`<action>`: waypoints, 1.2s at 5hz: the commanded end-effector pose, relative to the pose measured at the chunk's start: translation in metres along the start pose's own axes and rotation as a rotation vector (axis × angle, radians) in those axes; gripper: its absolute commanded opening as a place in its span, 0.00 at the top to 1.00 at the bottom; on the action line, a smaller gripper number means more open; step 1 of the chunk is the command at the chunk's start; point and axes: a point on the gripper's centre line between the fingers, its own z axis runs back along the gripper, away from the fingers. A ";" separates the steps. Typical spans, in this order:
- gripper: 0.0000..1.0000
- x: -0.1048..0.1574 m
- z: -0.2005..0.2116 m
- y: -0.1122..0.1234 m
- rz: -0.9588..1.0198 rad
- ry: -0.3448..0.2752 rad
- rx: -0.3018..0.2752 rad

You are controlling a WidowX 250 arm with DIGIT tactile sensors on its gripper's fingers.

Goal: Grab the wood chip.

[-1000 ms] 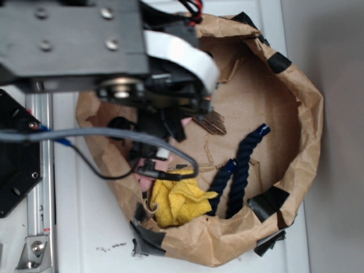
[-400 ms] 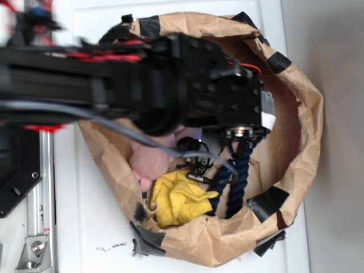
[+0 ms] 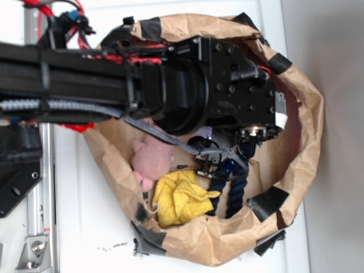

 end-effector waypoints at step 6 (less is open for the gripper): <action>1.00 -0.029 0.126 -0.005 0.053 -0.269 0.049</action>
